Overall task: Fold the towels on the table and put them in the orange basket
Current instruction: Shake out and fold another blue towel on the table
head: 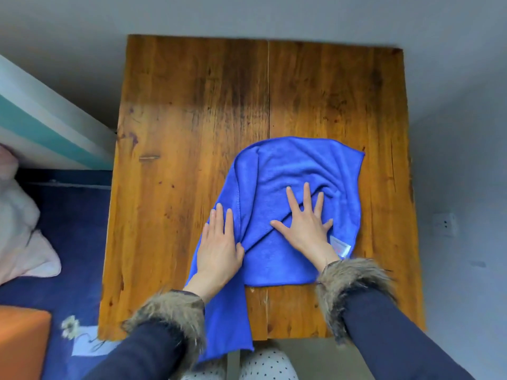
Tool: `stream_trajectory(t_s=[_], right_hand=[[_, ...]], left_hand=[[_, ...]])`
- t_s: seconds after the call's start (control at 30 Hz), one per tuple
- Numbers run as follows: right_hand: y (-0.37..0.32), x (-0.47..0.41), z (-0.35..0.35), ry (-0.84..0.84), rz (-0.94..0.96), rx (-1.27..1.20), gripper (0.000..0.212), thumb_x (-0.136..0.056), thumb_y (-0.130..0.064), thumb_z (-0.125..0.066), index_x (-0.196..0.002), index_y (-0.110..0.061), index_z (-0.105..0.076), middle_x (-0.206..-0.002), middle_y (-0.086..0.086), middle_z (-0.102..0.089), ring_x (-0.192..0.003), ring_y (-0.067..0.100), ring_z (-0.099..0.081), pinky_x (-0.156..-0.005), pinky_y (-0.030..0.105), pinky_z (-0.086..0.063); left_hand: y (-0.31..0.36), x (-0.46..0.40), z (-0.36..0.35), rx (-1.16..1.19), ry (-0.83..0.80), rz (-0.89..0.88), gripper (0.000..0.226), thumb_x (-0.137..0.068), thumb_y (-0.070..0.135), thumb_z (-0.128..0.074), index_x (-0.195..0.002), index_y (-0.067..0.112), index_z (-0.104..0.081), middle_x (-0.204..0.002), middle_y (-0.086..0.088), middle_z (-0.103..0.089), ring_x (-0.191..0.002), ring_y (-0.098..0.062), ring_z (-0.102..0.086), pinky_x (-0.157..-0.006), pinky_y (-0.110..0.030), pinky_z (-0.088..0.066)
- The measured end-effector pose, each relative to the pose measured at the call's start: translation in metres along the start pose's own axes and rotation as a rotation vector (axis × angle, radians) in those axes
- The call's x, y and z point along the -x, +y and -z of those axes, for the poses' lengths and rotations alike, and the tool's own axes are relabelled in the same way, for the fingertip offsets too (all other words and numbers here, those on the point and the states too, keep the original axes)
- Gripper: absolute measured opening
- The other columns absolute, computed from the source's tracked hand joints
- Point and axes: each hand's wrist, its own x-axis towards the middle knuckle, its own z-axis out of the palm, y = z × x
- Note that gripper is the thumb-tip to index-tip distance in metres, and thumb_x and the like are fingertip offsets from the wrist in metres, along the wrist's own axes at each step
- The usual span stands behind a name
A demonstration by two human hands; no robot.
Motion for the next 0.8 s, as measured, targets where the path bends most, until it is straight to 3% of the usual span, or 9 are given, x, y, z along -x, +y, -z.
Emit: stream_trajectory(t_s=[0.1,0.27,0.43,0.53,0.6,0.67,0.73,0.8], right_hand=[[0.011,-0.008,0.008,0.01,-0.004,-0.016,0.088,-0.08,-0.065,-0.054,-0.146,-0.044,0.001,-0.152,-0.013,0.029,-0.141,0.03,0.023,-0.099,0.072,-0.02],[0.04,-0.025,0.03,0.037,-0.045,-0.039,0.089,-0.077,-0.067,-0.055,-0.145,-0.048,0.0,-0.152,-0.016,0.026,-0.142,0.025,0.022,-0.099,0.071,-0.019],[0.063,-0.036,0.048,0.059,-0.103,-0.067,0.087,-0.079,-0.065,-0.055,-0.145,-0.047,-0.002,-0.154,-0.014,0.023,-0.142,0.023,0.02,-0.103,0.069,-0.013],[0.048,-0.026,0.039,0.165,-0.145,-0.026,0.079,-0.088,-0.056,-0.049,-0.148,-0.038,-0.001,-0.155,-0.005,0.023,-0.143,0.026,0.019,-0.105,0.069,-0.007],[0.031,-0.011,0.022,0.251,-0.099,0.012,0.072,-0.093,-0.046,-0.045,-0.15,-0.032,-0.003,-0.156,-0.001,0.02,-0.144,0.026,0.015,-0.107,0.068,-0.006],[0.012,0.005,0.003,0.253,-0.041,0.023,0.068,-0.094,-0.042,-0.045,-0.149,-0.03,-0.007,-0.157,0.0,0.016,-0.144,0.025,0.013,-0.109,0.065,-0.006],[-0.003,0.015,-0.014,0.222,-0.014,0.012,0.07,-0.093,-0.042,-0.047,-0.149,-0.03,-0.009,-0.157,0.0,0.014,-0.144,0.024,0.013,-0.109,0.063,-0.007],[-0.008,0.02,-0.024,0.201,-0.053,-0.007,0.074,-0.091,-0.044,-0.049,-0.15,-0.03,-0.005,-0.157,0.0,0.014,-0.145,0.024,0.011,-0.109,0.063,-0.009]], left_hand=[[-0.007,-0.026,0.009,-0.049,-0.017,-0.018,0.077,-0.084,0.018,-0.05,-0.147,-0.001,-0.009,-0.155,-0.021,0.004,-0.144,-0.033,-0.002,-0.116,-0.041,-0.011],[-0.023,-0.08,0.032,-0.218,0.083,-0.157,0.073,-0.087,0.021,-0.049,-0.147,0.0,-0.014,-0.156,-0.017,-0.005,-0.145,-0.029,-0.009,-0.115,-0.046,-0.008],[-0.021,-0.127,0.055,-0.277,0.048,-0.247,0.068,-0.092,0.03,-0.044,-0.149,0.011,-0.012,-0.158,-0.008,-0.001,-0.145,-0.027,0.001,-0.115,-0.046,-0.004],[-0.012,-0.116,0.06,-0.147,0.144,-0.195,0.059,-0.086,0.017,-0.051,-0.141,0.006,-0.033,-0.151,-0.019,-0.024,-0.139,-0.037,-0.021,-0.109,-0.049,-0.024],[-0.008,-0.093,0.056,-0.021,0.281,-0.14,0.048,-0.08,0.012,-0.056,-0.126,0.001,-0.048,-0.129,-0.023,-0.046,-0.118,-0.04,-0.044,-0.089,-0.047,-0.041],[-0.004,-0.063,0.045,0.042,0.379,-0.141,0.041,-0.08,0.015,-0.059,-0.118,0.004,-0.051,-0.117,-0.019,-0.051,-0.104,-0.037,-0.048,-0.078,-0.043,-0.043],[0.002,-0.032,0.03,0.03,0.372,-0.292,0.035,-0.08,0.024,-0.055,-0.112,0.009,-0.053,-0.112,-0.014,-0.052,-0.099,-0.032,-0.047,-0.078,-0.039,-0.041],[0.006,-0.008,0.011,-0.045,0.248,-0.467,0.035,-0.075,0.035,-0.059,-0.103,0.014,-0.056,-0.109,-0.008,-0.055,-0.099,-0.03,-0.05,-0.078,-0.036,-0.038]])
